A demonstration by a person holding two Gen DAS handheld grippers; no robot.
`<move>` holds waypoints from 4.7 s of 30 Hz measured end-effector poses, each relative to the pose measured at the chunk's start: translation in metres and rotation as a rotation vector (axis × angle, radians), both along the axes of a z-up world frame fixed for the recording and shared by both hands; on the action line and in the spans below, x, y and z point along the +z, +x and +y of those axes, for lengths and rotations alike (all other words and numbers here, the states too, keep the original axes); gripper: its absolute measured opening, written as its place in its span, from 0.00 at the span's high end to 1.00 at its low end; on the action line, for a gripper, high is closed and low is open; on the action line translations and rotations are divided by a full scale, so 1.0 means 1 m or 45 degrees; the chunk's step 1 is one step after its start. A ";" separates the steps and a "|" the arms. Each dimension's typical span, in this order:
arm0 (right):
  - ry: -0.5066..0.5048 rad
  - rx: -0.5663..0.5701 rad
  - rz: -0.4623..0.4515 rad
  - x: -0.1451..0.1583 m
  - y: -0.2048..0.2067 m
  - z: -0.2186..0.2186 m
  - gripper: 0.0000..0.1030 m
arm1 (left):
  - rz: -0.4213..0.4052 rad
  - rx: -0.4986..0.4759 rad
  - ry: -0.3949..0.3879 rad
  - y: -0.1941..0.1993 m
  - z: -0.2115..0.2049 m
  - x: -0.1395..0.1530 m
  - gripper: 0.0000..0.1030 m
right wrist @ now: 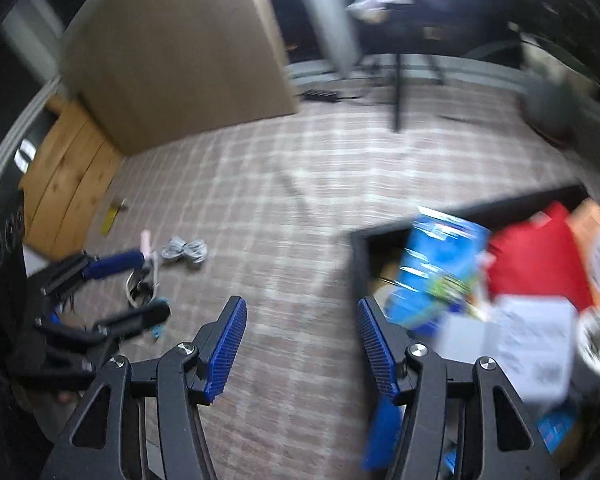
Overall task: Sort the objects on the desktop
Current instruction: 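Move both tools back toward the cables and pink bottle, then grasp the white coiled cable with the right tool while the left tool grasps the pink bottle, then carry the cable and bottle over the black bin and release both, then move both tools back toward the short white cable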
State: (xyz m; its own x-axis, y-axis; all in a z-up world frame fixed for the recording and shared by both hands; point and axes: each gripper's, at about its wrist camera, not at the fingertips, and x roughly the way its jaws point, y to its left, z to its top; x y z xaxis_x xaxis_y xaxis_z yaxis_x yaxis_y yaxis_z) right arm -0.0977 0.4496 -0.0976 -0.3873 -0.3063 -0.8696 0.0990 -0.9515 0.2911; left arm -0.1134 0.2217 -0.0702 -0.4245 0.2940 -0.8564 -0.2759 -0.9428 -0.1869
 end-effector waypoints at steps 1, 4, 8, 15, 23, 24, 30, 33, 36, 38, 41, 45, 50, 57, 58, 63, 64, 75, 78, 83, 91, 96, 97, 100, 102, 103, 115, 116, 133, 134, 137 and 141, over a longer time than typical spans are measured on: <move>0.011 0.049 -0.005 -0.002 -0.007 -0.013 0.46 | -0.015 0.041 -0.002 -0.001 -0.017 -0.003 0.25; 0.067 0.169 -0.010 -0.009 -0.027 -0.048 0.45 | -0.059 0.147 -0.042 -0.006 -0.058 -0.015 0.25; 0.113 0.329 -0.020 -0.023 -0.049 -0.092 0.45 | -0.128 0.280 0.002 -0.013 -0.107 -0.032 0.24; 0.110 0.517 -0.038 -0.049 -0.078 -0.148 0.45 | -0.246 0.450 0.054 -0.032 -0.159 -0.066 0.24; 0.110 0.660 -0.040 -0.071 -0.097 -0.186 0.45 | -0.289 0.480 0.138 -0.047 -0.172 -0.086 0.24; 0.107 0.671 -0.044 -0.073 -0.097 -0.189 0.45 | -0.289 0.472 0.138 -0.048 -0.171 -0.088 0.24; 0.090 0.706 -0.080 -0.087 -0.102 -0.199 0.45 | -0.291 0.465 0.153 -0.053 -0.174 -0.096 0.28; 0.091 0.698 -0.083 -0.092 -0.106 -0.200 0.45 | -0.306 0.459 0.161 -0.054 -0.176 -0.102 0.36; 0.088 0.692 -0.092 -0.098 -0.108 -0.200 0.46 | -0.300 0.444 0.156 -0.054 -0.175 -0.107 0.39; 0.102 0.681 -0.104 -0.104 -0.110 -0.199 0.54 | -0.292 0.438 0.146 -0.055 -0.173 -0.109 0.50; 0.080 0.662 -0.086 -0.106 -0.111 -0.195 0.64 | -0.274 0.452 0.128 -0.058 -0.175 -0.109 0.66; 0.087 0.623 -0.091 -0.108 -0.114 -0.187 0.77 | -0.277 0.464 0.151 -0.058 -0.179 -0.112 0.78; 0.019 0.545 -0.121 -0.109 -0.111 -0.172 0.81 | -0.270 0.473 0.151 -0.056 -0.180 -0.111 0.78; -0.071 0.439 -0.155 -0.102 -0.100 -0.155 0.85 | -0.241 0.459 0.158 -0.061 -0.170 -0.101 0.78; -0.086 0.421 -0.154 -0.099 -0.097 -0.149 0.85 | -0.235 0.462 0.180 -0.061 -0.170 -0.097 0.78; -0.121 0.359 -0.138 -0.087 -0.082 -0.127 0.85 | -0.213 0.442 0.183 -0.058 -0.162 -0.082 0.78; -0.134 0.340 -0.134 -0.085 -0.080 -0.122 0.85 | -0.213 0.442 0.192 -0.058 -0.160 -0.080 0.78; -0.281 0.175 -0.020 -0.033 -0.010 -0.052 0.85 | -0.170 0.261 0.295 -0.040 -0.084 -0.047 0.78; -0.278 0.096 0.023 -0.020 0.014 -0.026 0.85 | -0.163 0.176 0.310 -0.040 -0.046 -0.039 0.78; -0.266 -0.040 0.089 0.001 0.057 0.029 0.85 | -0.149 0.015 0.328 -0.029 0.019 -0.024 0.78; -0.219 -0.333 0.112 0.010 0.128 0.126 0.85 | -0.150 -0.251 0.345 -0.013 0.133 -0.006 0.78; -0.211 -0.486 0.110 0.008 0.163 0.173 0.85 | -0.143 -0.390 0.353 -0.001 0.195 0.004 0.78; -0.212 -0.505 0.109 0.008 0.167 0.179 0.85 | -0.142 -0.419 0.352 0.002 0.208 0.006 0.78; -0.211 -0.550 0.106 0.007 0.177 0.195 0.85 | -0.140 -0.486 0.340 0.008 0.242 0.011 0.78; -0.200 -0.559 0.100 0.007 0.180 0.203 0.85 | -0.142 -0.523 0.334 0.011 0.259 0.013 0.78; -0.195 -0.562 0.096 0.006 0.181 0.207 0.85 | -0.142 -0.540 0.331 0.013 0.269 0.013 0.78; -0.232 -0.578 0.062 -0.005 0.184 0.219 0.83 | -0.169 -0.658 0.299 0.020 0.342 0.005 0.77; -0.244 -0.584 0.059 -0.005 0.183 0.220 0.81 | -0.171 -0.660 0.294 0.020 0.344 0.005 0.69; -0.256 -0.636 0.095 0.009 0.187 0.218 0.64 | -0.110 -0.520 0.245 0.017 0.279 0.014 0.51; -0.250 -0.626 0.099 0.011 0.186 0.214 0.64 | -0.108 -0.499 0.239 0.017 0.270 0.013 0.51; -0.221 -0.590 0.114 0.016 0.180 0.200 0.64 | -0.099 -0.441 0.209 0.018 0.243 0.010 0.51; -0.194 -0.531 0.118 0.019 0.166 0.178 0.64 | -0.097 -0.349 0.183 0.019 0.197 0.005 0.51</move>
